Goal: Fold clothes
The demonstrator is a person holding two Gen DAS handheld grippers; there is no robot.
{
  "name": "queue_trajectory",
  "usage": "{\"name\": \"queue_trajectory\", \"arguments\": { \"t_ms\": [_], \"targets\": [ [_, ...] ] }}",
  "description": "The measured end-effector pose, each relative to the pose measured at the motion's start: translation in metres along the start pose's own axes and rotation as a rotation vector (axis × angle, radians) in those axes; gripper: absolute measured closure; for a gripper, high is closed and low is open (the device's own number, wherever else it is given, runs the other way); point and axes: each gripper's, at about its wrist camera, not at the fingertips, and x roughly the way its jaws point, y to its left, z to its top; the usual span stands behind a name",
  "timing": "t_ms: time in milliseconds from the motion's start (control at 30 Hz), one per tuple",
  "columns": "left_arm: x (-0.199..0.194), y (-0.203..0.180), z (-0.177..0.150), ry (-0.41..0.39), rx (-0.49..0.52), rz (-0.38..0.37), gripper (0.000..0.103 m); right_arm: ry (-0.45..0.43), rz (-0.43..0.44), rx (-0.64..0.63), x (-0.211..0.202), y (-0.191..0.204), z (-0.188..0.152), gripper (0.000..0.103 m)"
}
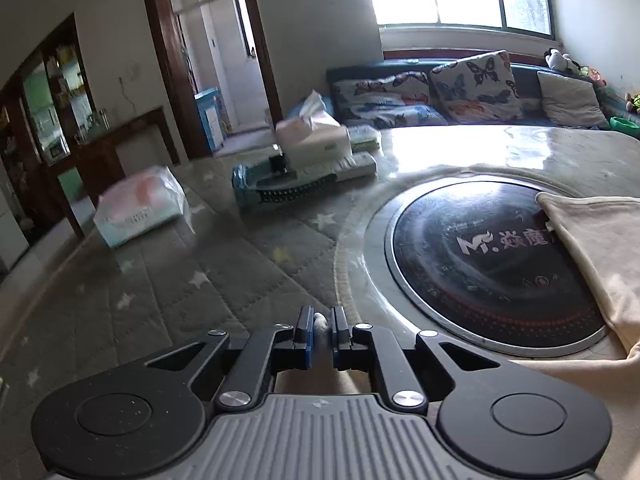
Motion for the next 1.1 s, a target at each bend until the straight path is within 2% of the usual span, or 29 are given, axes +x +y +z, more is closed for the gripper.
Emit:
{"name": "queue_trajectory", "arguments": {
  "t_ms": [67, 133, 200, 300, 367, 433, 500, 600, 667, 733, 900, 967, 1100],
  "targets": [
    [0.002, -0.002, -0.002, -0.002, 0.014, 0.012, 0.093, 0.0, 0.002, -0.031, 0.001, 0.004, 0.0, 0.1],
    [0.002, -0.003, -0.004, -0.005, 0.024, 0.022, 0.087, 0.001, 0.008, -0.039, 0.001, 0.006, 0.001, 0.095],
    [0.001, -0.002, -0.005, -0.003, 0.021, 0.025, 0.087, -0.002, 0.024, -0.03, -0.003, 0.006, 0.002, 0.093],
    [-0.005, 0.001, -0.004, -0.006, 0.009, 0.032, 0.078, -0.024, 0.022, 0.006, -0.027, 0.0, 0.001, 0.091],
    [-0.013, 0.002, -0.003, -0.017, -0.002, 0.03, 0.078, -0.03, -0.033, 0.047, -0.048, -0.012, -0.006, 0.088],
    [-0.021, 0.001, -0.003, -0.026, -0.011, 0.022, 0.072, -0.033, -0.097, 0.092, -0.07, -0.026, -0.015, 0.087],
    [-0.03, -0.004, -0.004, -0.035, -0.012, -0.001, 0.072, -0.012, -0.187, 0.143, -0.088, -0.043, -0.028, 0.087],
    [-0.048, -0.019, -0.008, -0.051, 0.011, -0.07, 0.07, 0.033, -0.318, 0.225, -0.111, -0.065, -0.052, 0.087],
    [-0.063, -0.033, -0.011, -0.063, 0.035, -0.146, 0.069, 0.051, -0.355, 0.28, -0.126, -0.072, -0.069, 0.087],
    [-0.078, -0.048, -0.015, -0.07, 0.064, -0.238, 0.065, 0.05, -0.348, 0.315, -0.138, -0.07, -0.081, 0.087],
    [-0.112, -0.105, -0.022, -0.115, 0.187, -0.422, 0.065, 0.05, -0.312, 0.316, -0.15, -0.047, -0.105, 0.085],
    [-0.118, -0.129, -0.024, -0.122, 0.221, -0.479, 0.065, 0.059, -0.302, 0.304, -0.146, -0.037, -0.113, 0.085],
    [-0.121, -0.173, -0.036, -0.13, 0.315, -0.546, 0.066, 0.067, -0.287, 0.292, -0.139, -0.02, -0.125, 0.085]
  ]
}}
